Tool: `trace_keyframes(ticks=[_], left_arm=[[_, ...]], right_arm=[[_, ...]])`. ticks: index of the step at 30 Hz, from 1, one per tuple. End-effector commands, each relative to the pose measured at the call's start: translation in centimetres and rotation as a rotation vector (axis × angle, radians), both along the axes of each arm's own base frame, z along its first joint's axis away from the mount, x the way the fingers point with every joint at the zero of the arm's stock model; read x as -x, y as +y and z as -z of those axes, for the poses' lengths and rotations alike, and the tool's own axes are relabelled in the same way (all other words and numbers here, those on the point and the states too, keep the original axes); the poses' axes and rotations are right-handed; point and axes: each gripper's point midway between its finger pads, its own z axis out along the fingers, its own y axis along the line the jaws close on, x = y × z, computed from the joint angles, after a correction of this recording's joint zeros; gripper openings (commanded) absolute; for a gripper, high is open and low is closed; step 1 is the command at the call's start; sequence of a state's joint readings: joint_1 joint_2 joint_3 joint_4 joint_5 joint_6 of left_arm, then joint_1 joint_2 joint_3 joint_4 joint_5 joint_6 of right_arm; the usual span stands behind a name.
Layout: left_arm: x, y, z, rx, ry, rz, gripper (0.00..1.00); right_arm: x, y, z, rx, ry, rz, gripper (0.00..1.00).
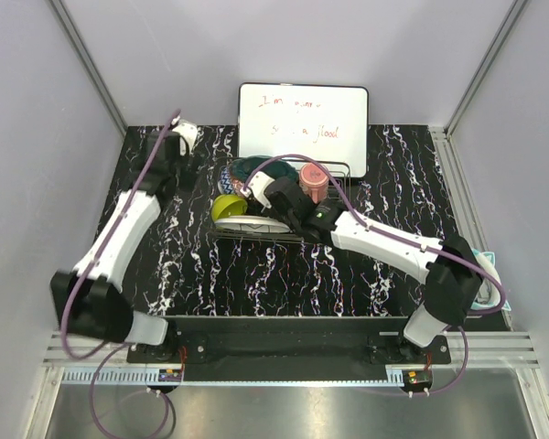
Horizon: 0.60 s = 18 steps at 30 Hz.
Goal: Load the mixed dishes into the dish rack
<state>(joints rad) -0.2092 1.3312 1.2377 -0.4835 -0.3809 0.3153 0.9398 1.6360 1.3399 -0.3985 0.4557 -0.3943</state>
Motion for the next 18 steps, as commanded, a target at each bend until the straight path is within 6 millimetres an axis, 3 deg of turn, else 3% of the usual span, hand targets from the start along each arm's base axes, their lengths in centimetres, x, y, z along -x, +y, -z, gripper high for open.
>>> trace_keyframes(ticks=[1, 10, 14, 18], left_arm=[[-3.1, -2.6, 2.5, 0.192, 0.080, 0.030, 0.98], [-7.2, -5.1, 8.1, 0.303, 0.224, 0.018, 0.94], [-8.9, -5.2, 9.2, 0.309, 0.217, 0.003, 0.93], [-9.3, -5.0, 10.8, 0.310, 0.226, -0.021, 0.90]], right_arm=[[-1.1, 2.9, -2.3, -0.092, -0.054, -0.035, 0.12], [-2.8, 4.9, -1.9, -0.047, -0.071, -0.059, 0.10], [-3.4, 5.8, -1.5, -0.043, -0.069, -0.064, 0.10], [-3.6, 6.9, -1.2, -0.038, -0.062, -0.082, 0.09]])
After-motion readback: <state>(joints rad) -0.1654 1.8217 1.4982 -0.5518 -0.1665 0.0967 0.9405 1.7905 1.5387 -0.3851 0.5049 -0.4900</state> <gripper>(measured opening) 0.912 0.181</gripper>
